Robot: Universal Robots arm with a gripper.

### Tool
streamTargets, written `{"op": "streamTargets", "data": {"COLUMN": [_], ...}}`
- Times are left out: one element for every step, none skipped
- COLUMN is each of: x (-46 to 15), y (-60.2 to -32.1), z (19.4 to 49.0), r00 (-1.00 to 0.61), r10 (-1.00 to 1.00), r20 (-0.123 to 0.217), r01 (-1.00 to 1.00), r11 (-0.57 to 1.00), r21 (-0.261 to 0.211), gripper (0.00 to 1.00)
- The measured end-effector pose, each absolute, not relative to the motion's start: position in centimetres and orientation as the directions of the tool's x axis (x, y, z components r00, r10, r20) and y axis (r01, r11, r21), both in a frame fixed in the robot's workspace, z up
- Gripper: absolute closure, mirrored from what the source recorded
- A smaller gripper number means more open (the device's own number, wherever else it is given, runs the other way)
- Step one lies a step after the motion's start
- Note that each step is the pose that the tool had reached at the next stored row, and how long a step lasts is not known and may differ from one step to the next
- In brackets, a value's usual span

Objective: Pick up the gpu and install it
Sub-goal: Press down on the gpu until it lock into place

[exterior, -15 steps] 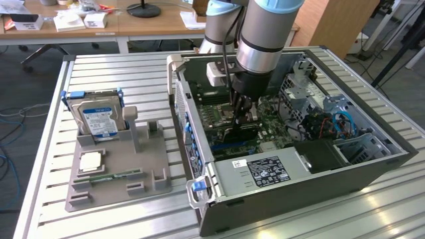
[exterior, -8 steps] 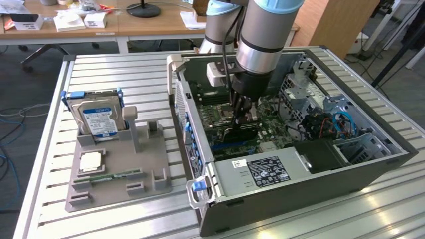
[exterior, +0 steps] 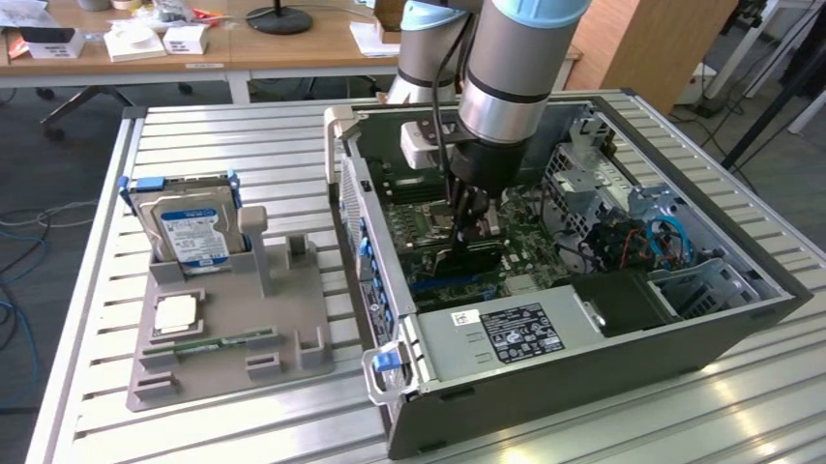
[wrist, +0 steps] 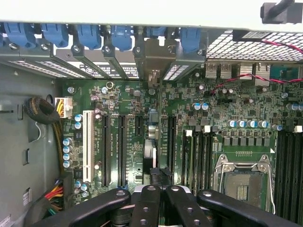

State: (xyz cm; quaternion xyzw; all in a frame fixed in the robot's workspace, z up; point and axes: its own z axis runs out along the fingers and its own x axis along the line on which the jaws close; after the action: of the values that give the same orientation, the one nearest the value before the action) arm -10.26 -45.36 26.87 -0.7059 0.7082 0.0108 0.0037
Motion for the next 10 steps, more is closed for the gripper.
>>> {"op": "streamTargets", "data": {"x": [-10.26, -10.26, -10.26, -10.26, -10.26, -10.27, -10.27, -10.28, -10.29, -10.28], "y": [-45.36, -45.36, -45.36, -45.36, -45.36, -45.37, -45.37, -45.38, -45.4, -45.4], "z": [26.87, 26.87, 26.87, 26.87, 26.85, 26.83, 26.81, 26.81, 26.81, 26.81], "r00": [-0.003, -0.003, -0.003, -0.003, -0.003, -0.003, -0.003, -0.003, -0.003, -0.003], "r10": [-1.0, -1.0, -1.0, -1.0, -1.0, -1.0, -1.0, -1.0, -1.0, -1.0], "r20": [-0.021, -0.021, -0.021, -0.021, -0.021, -0.021, -0.022, -0.023, -0.023, -0.023], "r01": [-1.0, -1.0, -1.0, -1.0, -1.0, -1.0, -1.0, -1.0, -1.0, -1.0], "r11": [0.003, 0.003, 0.003, 0.003, 0.003, 0.003, 0.003, 0.003, 0.003, 0.003], "r21": [0.01, 0.01, 0.01, 0.01, 0.01, 0.01, 0.01, 0.01, 0.01, 0.01], "gripper": [0.9, 0.9, 0.9, 0.9, 0.9, 0.9, 0.9, 0.9, 0.9, 0.9]}}
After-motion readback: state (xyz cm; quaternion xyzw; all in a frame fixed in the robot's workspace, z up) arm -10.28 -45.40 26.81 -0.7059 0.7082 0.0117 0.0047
